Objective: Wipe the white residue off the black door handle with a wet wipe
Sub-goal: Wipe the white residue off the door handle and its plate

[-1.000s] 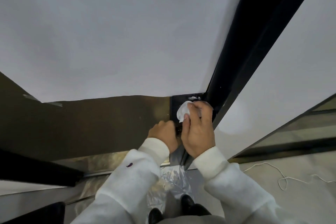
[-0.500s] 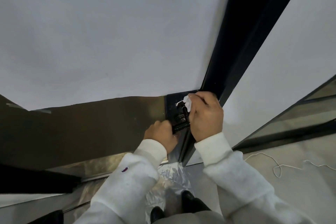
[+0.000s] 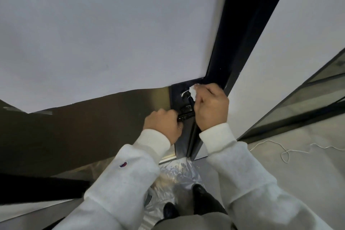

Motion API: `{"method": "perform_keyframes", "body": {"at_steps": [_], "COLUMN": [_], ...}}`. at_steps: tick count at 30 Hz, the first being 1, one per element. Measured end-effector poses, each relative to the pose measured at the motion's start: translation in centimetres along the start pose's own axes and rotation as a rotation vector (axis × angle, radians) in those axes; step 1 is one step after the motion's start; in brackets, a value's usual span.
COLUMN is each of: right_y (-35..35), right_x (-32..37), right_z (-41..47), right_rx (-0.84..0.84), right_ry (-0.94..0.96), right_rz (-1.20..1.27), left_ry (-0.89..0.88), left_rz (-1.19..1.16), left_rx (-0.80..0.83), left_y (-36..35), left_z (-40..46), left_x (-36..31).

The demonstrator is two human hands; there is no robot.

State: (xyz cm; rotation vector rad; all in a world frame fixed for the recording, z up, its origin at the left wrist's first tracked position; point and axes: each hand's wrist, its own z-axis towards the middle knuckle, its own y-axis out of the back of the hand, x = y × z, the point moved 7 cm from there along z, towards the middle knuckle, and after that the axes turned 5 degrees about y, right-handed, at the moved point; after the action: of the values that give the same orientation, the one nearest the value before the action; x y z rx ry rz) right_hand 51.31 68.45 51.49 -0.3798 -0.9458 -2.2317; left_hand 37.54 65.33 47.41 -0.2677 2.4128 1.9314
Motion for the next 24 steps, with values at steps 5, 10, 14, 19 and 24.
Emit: {"method": "perform_keyframes", "body": {"at_steps": [5,10,14,19,24], "right_y": [-0.5,-0.5,-0.6,-0.5,-2.9], "right_x": [0.7,1.1,0.7,1.1,2.3], "right_z": [-0.2,-0.8,-0.2,0.0,-0.6], "right_rx": [-0.016,0.098,0.136,0.213,0.335], "right_ry": [0.019,0.176,0.278,0.361,0.410], "right_rz": [-0.017,-0.070,-0.051,0.025,0.068], "left_ry": [-0.002,0.001,-0.003,0.052,0.123], "left_rz": [-0.034,0.009,0.051,0.017,0.093], "left_rx": [0.100,0.094,0.140,0.215,0.187], "left_y": [-0.3,0.1,0.7,-0.4,1.7], "left_z": [0.4,0.6,1.0,1.3,0.6], "left_x": [0.0,-0.2,-0.2,-0.8,-1.1]}}
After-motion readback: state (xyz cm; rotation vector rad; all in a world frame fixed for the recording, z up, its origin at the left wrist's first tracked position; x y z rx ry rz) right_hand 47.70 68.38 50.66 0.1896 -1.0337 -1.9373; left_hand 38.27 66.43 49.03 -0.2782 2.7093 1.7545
